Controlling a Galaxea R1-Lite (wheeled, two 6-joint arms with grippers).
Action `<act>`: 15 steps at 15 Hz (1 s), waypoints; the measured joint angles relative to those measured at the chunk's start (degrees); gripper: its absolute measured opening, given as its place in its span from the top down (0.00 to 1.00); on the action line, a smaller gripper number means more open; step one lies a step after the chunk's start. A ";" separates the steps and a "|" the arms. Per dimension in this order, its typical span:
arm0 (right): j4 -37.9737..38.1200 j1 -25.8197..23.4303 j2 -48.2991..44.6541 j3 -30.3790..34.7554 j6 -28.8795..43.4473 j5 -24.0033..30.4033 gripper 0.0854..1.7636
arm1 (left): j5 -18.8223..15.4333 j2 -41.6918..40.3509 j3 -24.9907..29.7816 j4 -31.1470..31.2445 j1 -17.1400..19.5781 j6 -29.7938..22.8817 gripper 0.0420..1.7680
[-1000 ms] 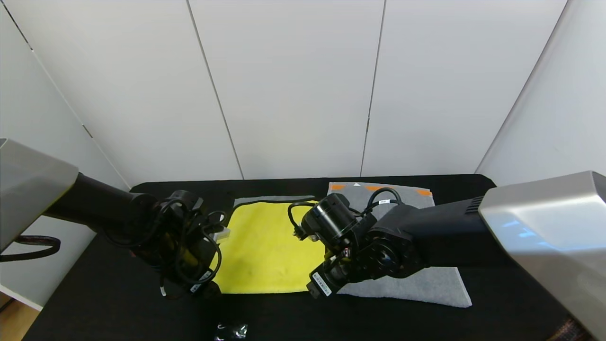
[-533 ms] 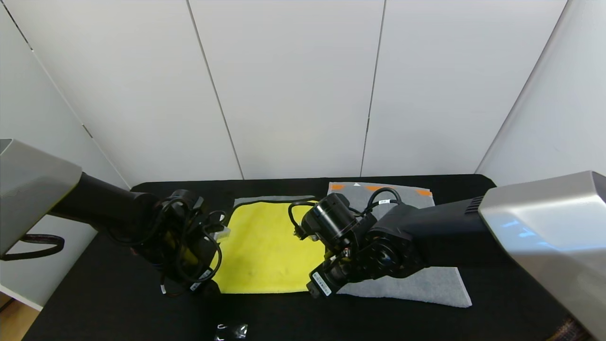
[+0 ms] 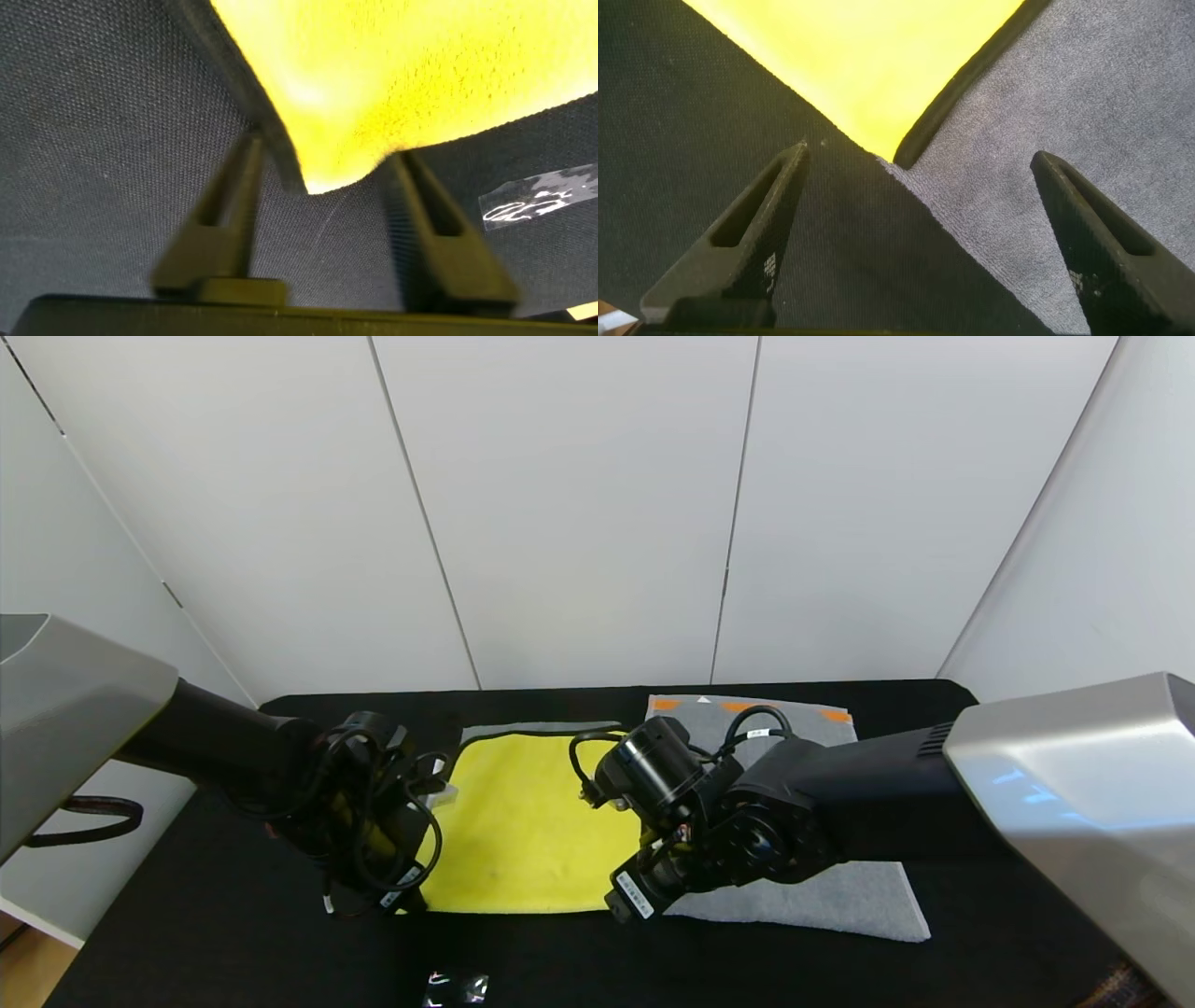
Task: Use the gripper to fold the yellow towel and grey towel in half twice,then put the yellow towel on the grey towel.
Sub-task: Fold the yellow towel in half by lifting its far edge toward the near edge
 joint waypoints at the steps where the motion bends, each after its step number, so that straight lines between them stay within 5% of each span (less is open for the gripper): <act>1: 0.00 0.00 -0.02 0.00 0.00 0.00 0.03 | 0.00 0.02 -0.09 0.00 0.00 0.02 0.58; 3: -0.06 0.05 -0.02 -0.07 0.07 0.00 0.03 | -0.05 0.00 -0.13 0.02 0.01 0.05 0.95; 15: 4.62 1.68 2.73 -2.80 -0.15 -1.61 0.03 | -0.49 -0.26 -0.06 0.02 0.20 -0.12 0.96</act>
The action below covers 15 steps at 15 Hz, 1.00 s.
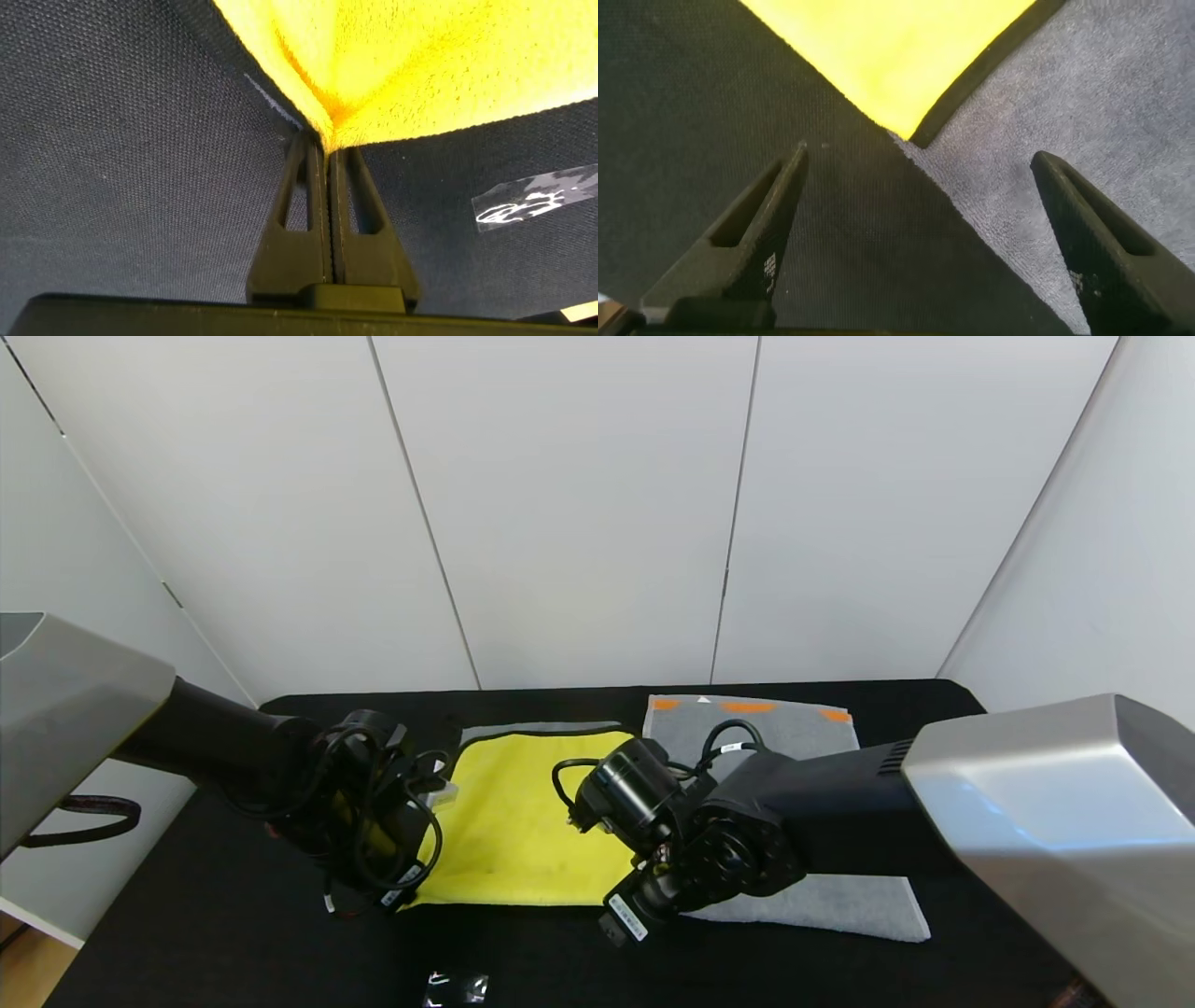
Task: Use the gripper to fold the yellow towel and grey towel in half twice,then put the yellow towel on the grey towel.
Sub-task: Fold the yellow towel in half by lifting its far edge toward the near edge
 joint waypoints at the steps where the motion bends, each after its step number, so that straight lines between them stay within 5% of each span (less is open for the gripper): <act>1: -0.02 0.27 0.55 -0.39 -0.02 -1.29 0.03 | 0.00 -0.02 -0.05 0.00 0.06 -0.02 0.96; 13: -0.16 2.32 6.62 -5.90 0.06 -7.59 0.03 | -0.09 -0.63 -0.18 -0.02 0.44 0.04 0.96; 15: -0.17 2.29 7.17 -6.42 0.41 -7.72 0.25 | -0.09 -0.66 -0.21 -0.02 0.44 0.04 0.96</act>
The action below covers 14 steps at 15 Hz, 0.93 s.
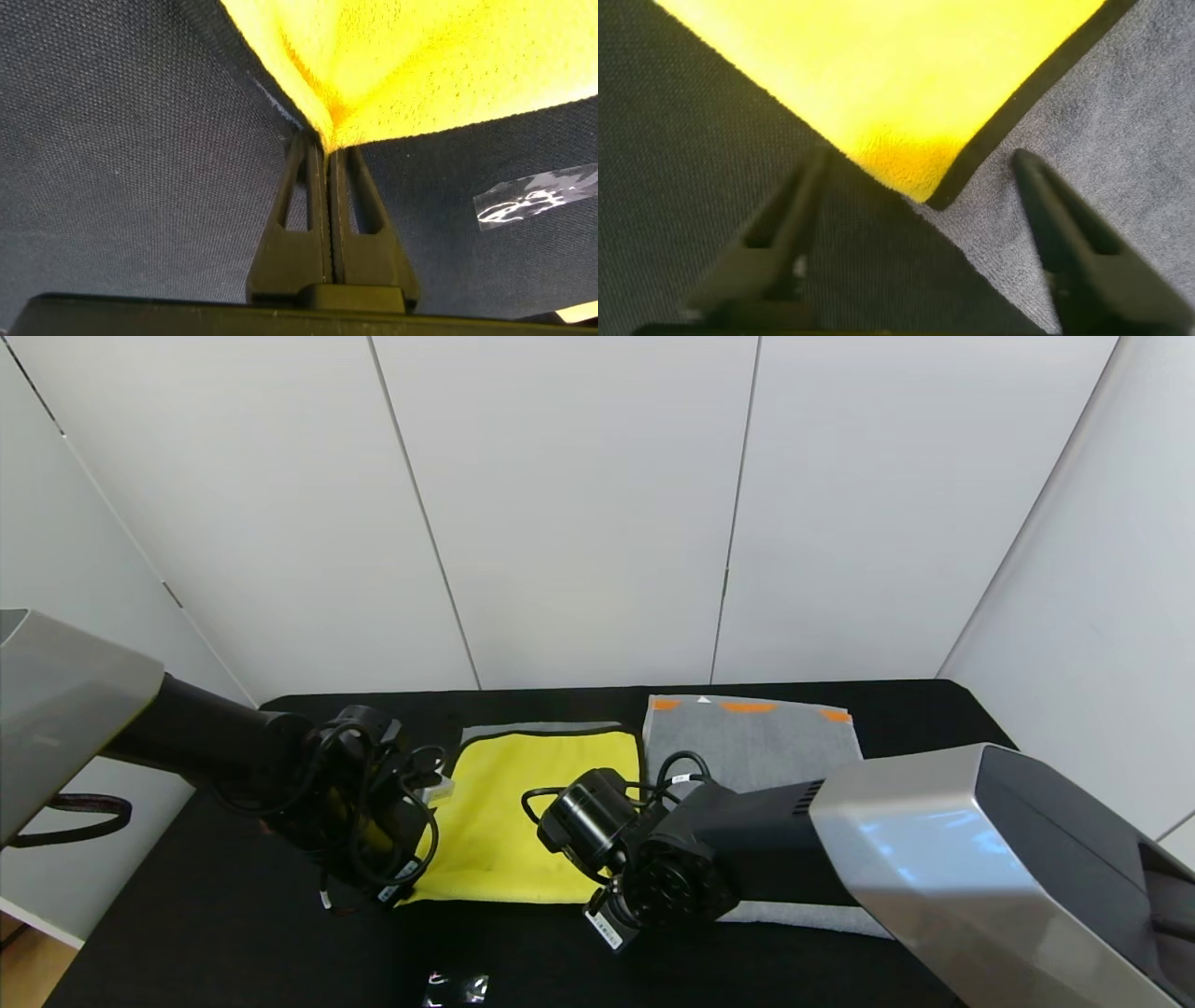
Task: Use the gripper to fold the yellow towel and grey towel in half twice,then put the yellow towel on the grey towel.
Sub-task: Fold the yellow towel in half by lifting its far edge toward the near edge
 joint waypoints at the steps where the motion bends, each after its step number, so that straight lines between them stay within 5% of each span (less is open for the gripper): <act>1: -0.02 -0.01 0.16 -0.20 0.35 0.05 0.34 | 0.01 0.00 0.02 0.05 0.00 0.02 0.96; 5: -0.10 0.02 0.39 -0.49 0.48 0.02 0.60 | 0.01 -0.06 0.05 0.07 0.00 0.02 0.96; 6: -0.10 0.00 0.39 -0.59 0.79 0.00 0.90 | 0.01 -0.09 0.07 0.07 -0.02 0.02 0.96; 7: -0.11 0.00 0.39 -0.66 1.10 -0.01 0.97 | 0.01 -0.13 0.07 0.09 -0.02 0.02 0.96; 14: 0.30 0.07 -0.41 -0.88 1.48 0.13 0.98 | -0.32 -1.01 0.33 0.02 -0.05 -0.04 0.96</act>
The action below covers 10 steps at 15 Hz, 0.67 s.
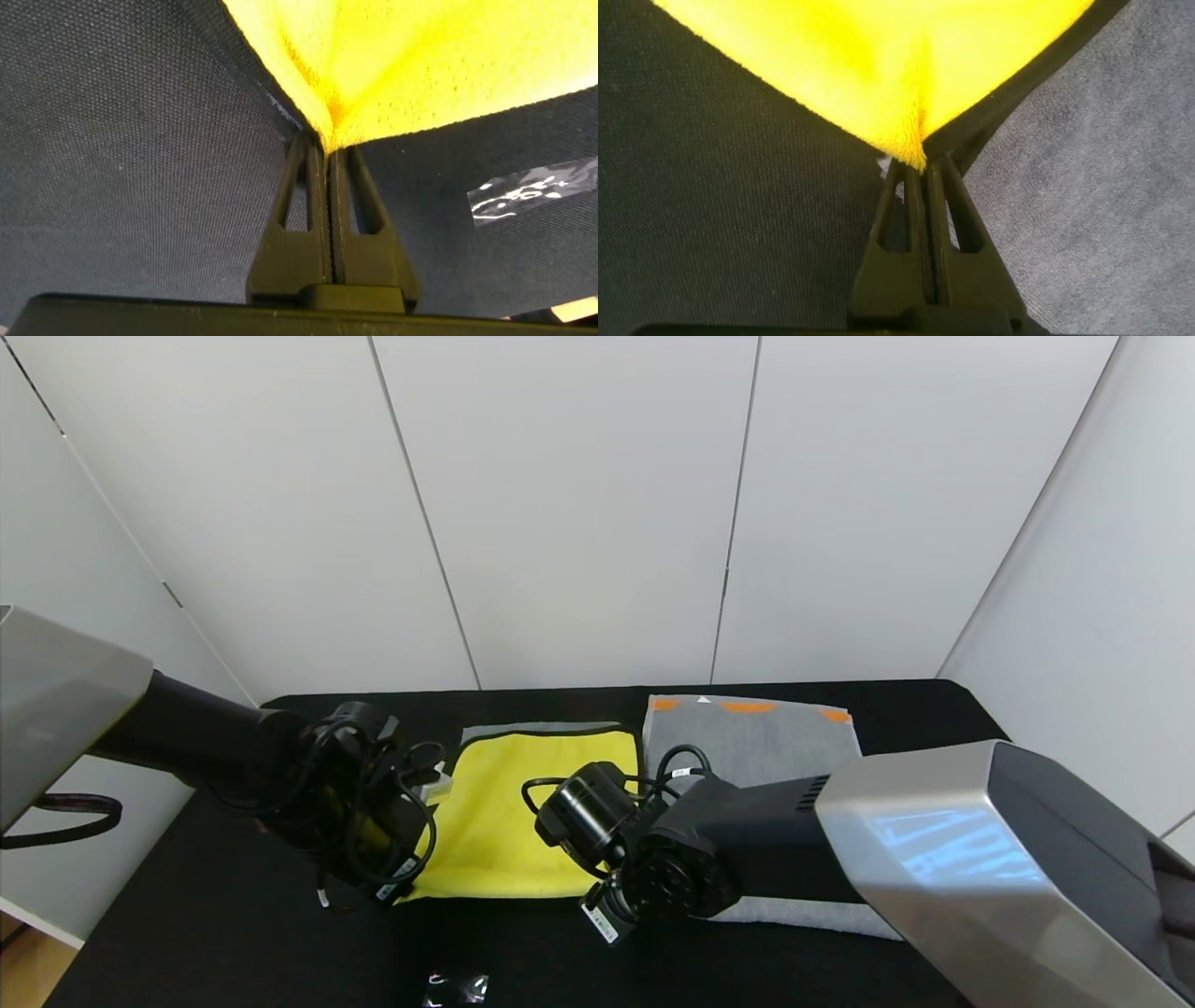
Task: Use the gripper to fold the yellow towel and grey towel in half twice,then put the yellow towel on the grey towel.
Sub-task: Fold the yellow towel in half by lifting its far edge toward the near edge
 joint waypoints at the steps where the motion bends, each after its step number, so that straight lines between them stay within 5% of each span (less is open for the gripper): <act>1: 0.06 0.00 -0.38 0.00 0.01 0.11 0.98 | -0.23 -0.26 0.11 0.00 0.00 0.00 0.96; 10: 10.68 0.12 -5.10 -0.94 3.60 6.73 0.98 | -1.13 -4.52 3.77 0.83 -1.02 0.04 0.96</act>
